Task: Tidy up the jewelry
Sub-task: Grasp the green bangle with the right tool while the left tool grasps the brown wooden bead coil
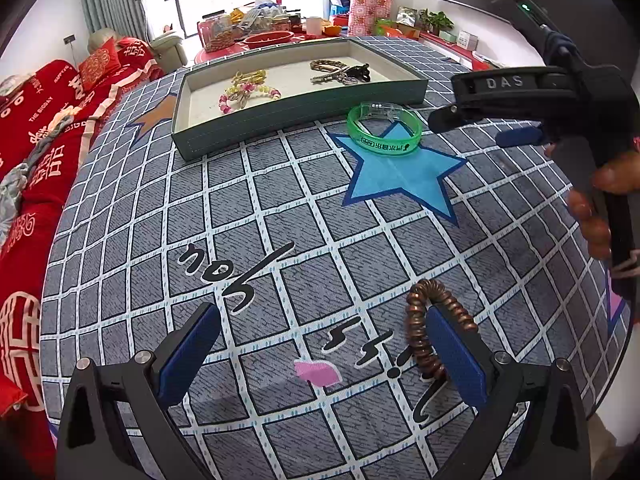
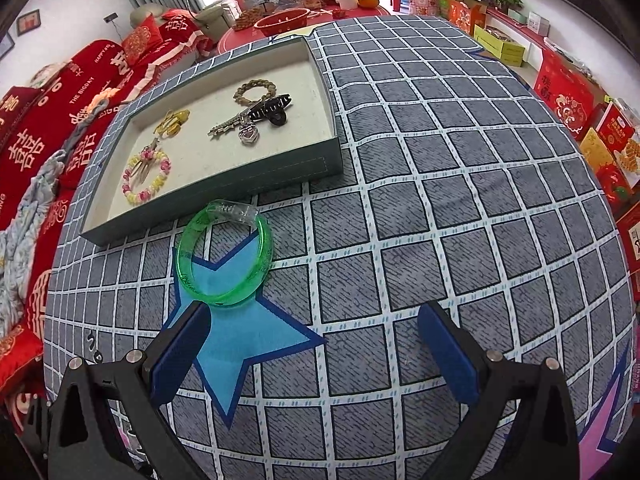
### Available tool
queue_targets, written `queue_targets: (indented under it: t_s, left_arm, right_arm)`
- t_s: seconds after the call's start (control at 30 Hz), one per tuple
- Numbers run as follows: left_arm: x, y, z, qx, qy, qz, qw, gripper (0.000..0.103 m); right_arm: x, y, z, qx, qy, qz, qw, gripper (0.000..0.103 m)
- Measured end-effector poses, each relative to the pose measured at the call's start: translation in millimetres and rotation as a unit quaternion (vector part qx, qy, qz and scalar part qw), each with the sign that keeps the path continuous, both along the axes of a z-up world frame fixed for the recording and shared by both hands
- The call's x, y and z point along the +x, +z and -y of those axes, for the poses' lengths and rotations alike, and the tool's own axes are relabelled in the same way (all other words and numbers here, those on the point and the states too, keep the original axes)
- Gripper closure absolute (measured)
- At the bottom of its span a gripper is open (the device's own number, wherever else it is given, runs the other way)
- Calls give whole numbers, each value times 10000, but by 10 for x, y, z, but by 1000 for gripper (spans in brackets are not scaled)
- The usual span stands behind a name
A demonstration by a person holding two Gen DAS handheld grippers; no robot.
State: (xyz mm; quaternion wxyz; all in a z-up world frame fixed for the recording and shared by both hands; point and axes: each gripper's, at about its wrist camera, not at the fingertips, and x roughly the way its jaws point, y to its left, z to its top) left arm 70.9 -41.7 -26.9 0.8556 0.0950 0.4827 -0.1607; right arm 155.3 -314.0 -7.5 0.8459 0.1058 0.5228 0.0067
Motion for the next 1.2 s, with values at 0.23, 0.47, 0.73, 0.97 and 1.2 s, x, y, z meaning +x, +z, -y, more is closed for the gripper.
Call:
queue_targets:
  t_s: [0.23, 0.47, 0.73, 0.97, 1.2]
  left_arm:
    - [-15, -82, 76, 176, -66, -60, 9998, 0]
    - [-16, -149, 166, 292, -141, -79, 9994, 0]
    - [-13, -151, 216, 291, -159, -19, 9994, 0]
    - [-46, -149, 290, 311, -292, 49, 9991, 0]
    - [-116, -92, 359, 246, -637, 4, 9977, 16]
  right_arm:
    - [98, -32, -99, -232, 83, -12, 9997, 0]
    - [216, -84, -266, -428, 232, -3, 9988, 12]
    - [274, -107, -482, -939, 473, 95, 9944, 36]
    - [240, -104, -563, -1096, 620, 211, 9918, 48]
    - [178, -77, -602, -1055, 786, 234, 9910, 96]
